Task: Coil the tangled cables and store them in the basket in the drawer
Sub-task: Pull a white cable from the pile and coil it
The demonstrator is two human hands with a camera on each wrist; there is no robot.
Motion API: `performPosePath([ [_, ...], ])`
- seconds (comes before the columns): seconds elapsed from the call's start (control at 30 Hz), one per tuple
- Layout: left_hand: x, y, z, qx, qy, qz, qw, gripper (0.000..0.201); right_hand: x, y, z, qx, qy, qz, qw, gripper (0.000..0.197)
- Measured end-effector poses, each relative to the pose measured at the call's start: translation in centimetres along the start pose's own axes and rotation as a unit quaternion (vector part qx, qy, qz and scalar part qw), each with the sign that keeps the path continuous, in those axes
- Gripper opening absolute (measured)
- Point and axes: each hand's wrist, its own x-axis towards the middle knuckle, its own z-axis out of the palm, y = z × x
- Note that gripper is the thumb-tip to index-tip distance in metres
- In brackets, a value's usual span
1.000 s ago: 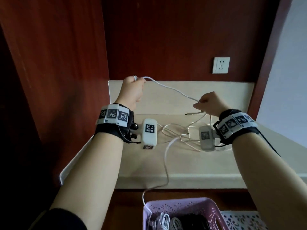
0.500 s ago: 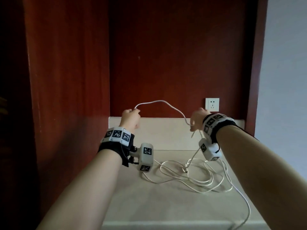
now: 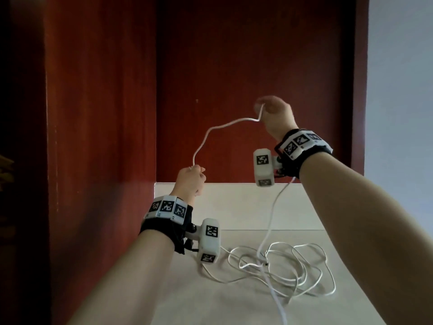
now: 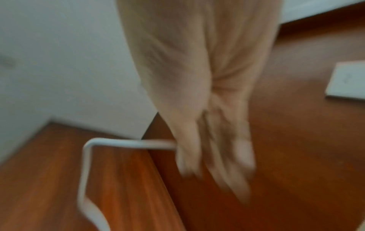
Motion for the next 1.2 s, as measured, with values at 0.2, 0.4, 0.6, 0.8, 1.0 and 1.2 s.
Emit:
performPosePath([
  [0.2,-0.7,0.6,1.3,-0.045,0.045,0.018,0.998,0.024,-6.7,1.1,3.5,-0.35,-0.606,0.058,0.712,0.029],
  [0.4,-3.2,0.7,2.9,-0.043,-0.073,-0.033,0.996,0.017,-9.3,2.6,5.1,-0.186,-0.572,0.112,0.791,0.032],
  [0.6,-3.2,1.1,4.1,-0.012,-0.053,0.006,0.999,0.014,-9.8,3.7,4.6,-0.092,-0.478,0.156,0.86,0.019],
  [0.8,-2.5,1.3,2.7,-0.098,0.051,0.003,0.994,0.017,-10.4,5.1,1.9,-0.207,-0.524,0.165,0.809,0.021],
  [1.0,-0.6,1.4,-0.1,0.02,0.2,0.105,0.974,0.032,-11.3,9.3,-2.6,-0.398,-0.471,0.195,0.763,0.024],
  [1.2,-1.2,1.4,-0.5,0.076,0.226,0.157,0.958,0.037,-11.2,11.1,-6.7,-0.457,-0.372,0.263,0.764,0.022],
])
